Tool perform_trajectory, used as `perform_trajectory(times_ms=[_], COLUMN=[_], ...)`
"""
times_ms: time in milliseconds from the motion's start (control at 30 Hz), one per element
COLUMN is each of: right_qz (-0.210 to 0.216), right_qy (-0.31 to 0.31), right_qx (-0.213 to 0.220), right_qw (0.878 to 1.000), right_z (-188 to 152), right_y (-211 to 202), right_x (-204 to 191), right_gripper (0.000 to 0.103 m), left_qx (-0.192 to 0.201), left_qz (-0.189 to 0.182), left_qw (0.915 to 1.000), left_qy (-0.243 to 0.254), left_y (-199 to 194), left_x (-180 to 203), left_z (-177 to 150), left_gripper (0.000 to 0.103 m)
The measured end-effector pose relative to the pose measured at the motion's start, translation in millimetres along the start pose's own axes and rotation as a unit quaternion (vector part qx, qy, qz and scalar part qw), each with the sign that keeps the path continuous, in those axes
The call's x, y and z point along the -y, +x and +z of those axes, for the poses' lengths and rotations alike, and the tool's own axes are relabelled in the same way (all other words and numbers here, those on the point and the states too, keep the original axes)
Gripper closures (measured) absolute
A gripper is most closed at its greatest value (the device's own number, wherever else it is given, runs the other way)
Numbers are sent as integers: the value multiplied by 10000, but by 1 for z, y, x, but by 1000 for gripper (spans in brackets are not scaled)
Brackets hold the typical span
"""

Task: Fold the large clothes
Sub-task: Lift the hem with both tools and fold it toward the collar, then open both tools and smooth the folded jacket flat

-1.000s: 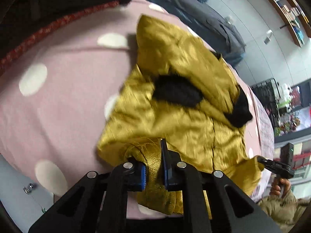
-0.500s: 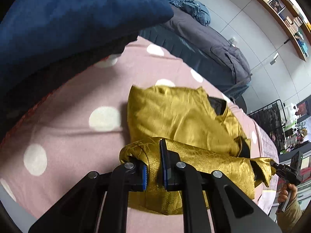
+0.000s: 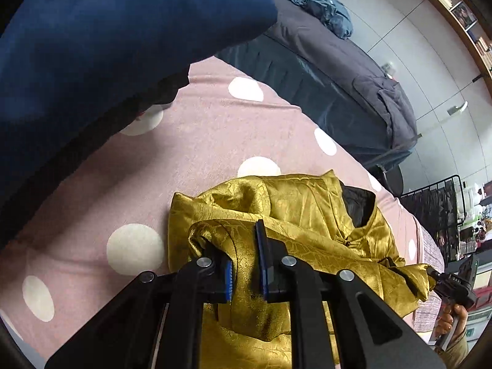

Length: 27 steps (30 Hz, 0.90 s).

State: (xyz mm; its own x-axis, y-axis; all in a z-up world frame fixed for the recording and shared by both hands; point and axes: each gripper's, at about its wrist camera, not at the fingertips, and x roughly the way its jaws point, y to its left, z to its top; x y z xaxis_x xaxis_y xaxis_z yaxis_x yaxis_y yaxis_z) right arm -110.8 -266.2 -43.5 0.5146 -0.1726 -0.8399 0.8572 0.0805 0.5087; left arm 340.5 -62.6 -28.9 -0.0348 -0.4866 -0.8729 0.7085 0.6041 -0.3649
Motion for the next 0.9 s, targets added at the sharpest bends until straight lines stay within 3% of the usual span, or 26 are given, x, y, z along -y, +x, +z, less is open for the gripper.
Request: perform_trajectory(times_ms=[167,267,367,433,533,567,667,767,833,900], right_qz=[-118,-73,283,552,824,939,1105,765,333,-83], right_qy=[221,552,979,1290,1692,1826,2050,1549,706,-325], right_qx=[-135,-250,-265,-250,-216,-187,106,415,570,536], right_qw=[9996,9981,9944,9898,9819,9785,9724,9841,9953,9980], right_z=[14,19,22,24,27,27,25,20,7,-16], right_y=[26,42,47,48,47,46,33,11,-3,-5], right_x=[6,15,25,33,43,45,45,26,-2,-36], right_gripper=[91,89,82,79,69,65,43,43,43,43], left_qx=[-218,-310,-50,247,1094,1355,1399,1244,1069,914], left_qz=[435,474,91,-128,131,243,386,425,419,377], left_qw=[9984,9980,9996,9991,9926,9887,9867,9882,9898,9904], left_qy=[274,283,245,307,515,601,739,786,841,968], left_y=[24,27,4,-16,-54,-65,-73,-68,-60,-50], left_x=[12,17,26,33,44,47,51,54,60,70], left_z=[8,10,16,21,29,30,30,10,-16,-50], left_gripper=[89,85,65,37,9,7,7,7,7,7])
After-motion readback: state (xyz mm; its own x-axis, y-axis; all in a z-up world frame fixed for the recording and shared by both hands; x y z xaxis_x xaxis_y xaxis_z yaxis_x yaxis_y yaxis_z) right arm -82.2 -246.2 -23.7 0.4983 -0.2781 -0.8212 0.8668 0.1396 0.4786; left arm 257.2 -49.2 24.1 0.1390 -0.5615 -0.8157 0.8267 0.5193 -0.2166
